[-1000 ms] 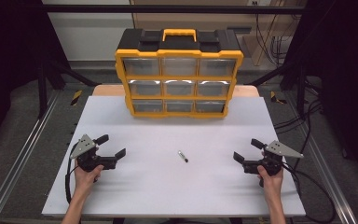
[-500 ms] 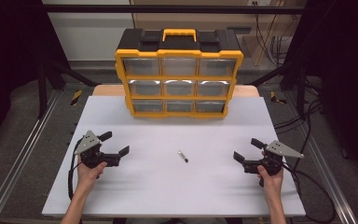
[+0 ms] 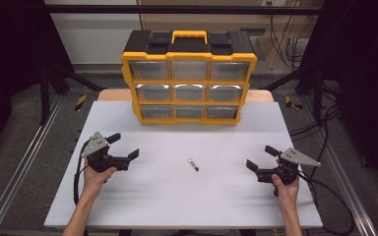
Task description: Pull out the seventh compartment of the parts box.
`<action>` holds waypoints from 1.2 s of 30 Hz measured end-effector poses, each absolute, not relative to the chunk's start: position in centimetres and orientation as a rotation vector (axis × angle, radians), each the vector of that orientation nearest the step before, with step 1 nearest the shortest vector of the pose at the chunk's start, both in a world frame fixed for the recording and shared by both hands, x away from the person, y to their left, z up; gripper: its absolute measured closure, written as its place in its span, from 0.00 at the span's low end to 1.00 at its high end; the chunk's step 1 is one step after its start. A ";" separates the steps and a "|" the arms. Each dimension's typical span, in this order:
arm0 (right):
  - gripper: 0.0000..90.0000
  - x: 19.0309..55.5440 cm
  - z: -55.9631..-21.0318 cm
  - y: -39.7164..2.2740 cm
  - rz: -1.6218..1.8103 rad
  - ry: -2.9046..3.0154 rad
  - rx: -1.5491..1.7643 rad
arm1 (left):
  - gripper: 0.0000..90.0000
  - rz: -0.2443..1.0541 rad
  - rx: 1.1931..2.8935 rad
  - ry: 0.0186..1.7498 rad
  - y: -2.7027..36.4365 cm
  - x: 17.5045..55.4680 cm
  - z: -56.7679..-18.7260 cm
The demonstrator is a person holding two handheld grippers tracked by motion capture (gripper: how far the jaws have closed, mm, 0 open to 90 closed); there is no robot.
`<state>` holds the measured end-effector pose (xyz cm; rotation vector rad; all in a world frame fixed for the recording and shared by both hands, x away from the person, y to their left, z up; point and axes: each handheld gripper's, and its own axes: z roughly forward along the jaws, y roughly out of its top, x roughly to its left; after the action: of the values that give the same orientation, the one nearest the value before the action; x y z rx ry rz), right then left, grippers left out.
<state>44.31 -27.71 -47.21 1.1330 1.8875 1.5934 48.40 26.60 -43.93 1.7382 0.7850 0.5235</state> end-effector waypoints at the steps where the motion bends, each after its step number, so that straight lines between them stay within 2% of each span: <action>1: 0.00 44.3 -47.2 -27.7 1.593 1.887 1.132 | 0.03 0.528 1.745 0.778 26.5 48.5 -43.9; 36: 0.00 44.5 -47.4 -27.4 1.572 1.905 1.138 | 0.05 0.601 1.838 0.738 24.8 51.3 -42.2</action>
<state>44.45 -27.44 -47.39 1.1384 1.9048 1.5721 51.35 24.81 -42.18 1.8377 0.7382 0.6013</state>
